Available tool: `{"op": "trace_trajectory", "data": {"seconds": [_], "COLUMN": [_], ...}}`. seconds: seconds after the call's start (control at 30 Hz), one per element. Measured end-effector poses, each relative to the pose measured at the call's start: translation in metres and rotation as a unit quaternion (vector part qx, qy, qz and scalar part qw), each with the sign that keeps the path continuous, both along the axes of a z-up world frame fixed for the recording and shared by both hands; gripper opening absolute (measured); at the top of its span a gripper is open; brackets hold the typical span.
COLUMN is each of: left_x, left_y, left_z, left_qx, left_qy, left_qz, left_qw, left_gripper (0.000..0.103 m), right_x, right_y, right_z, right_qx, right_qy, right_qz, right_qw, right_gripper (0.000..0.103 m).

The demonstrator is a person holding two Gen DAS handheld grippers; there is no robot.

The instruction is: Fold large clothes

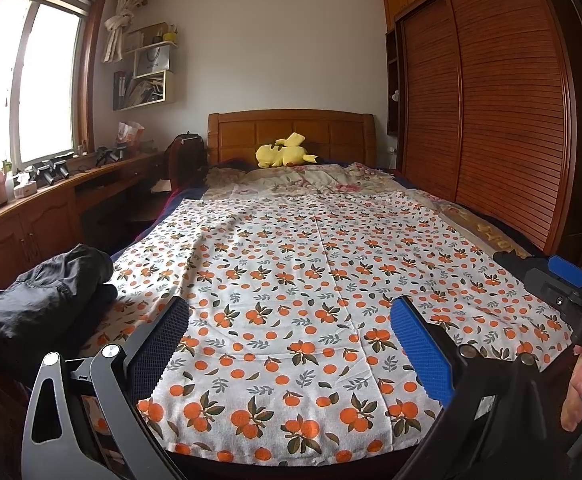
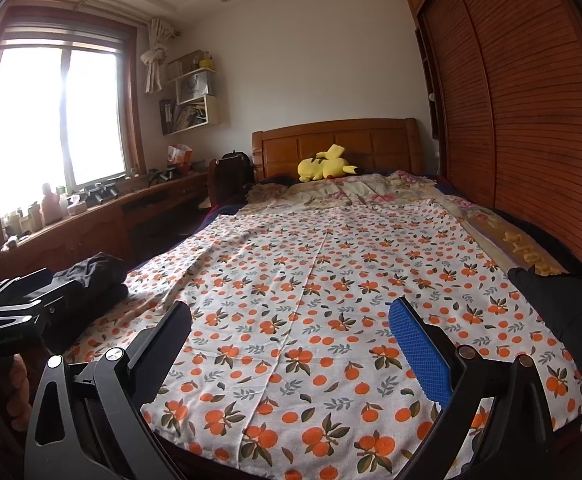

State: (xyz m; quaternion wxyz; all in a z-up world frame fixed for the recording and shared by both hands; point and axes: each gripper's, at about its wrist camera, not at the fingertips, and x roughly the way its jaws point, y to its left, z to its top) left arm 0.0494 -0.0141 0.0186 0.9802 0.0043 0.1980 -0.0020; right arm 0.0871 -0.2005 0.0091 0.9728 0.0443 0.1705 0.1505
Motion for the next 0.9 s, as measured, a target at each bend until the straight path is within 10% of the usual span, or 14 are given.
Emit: {"op": "trace_trajectory", "data": {"seconds": [0.9], "left_x": [-0.0031], "left_y": [0.0042], "left_z": [0.0028], "left_qx": [0.002], "left_qy": [-0.007], "left_qz": [0.005], "left_qw": [1.0000], "left_gripper": [0.101], "right_x": [0.0001], "right_y": [-0.0014], "right_z": [0.0009], "right_qx": [-0.005], "right_qy": [-0.001], "right_qz": [-0.004], "right_qw": [1.000], "right_gripper": [0.096]}}
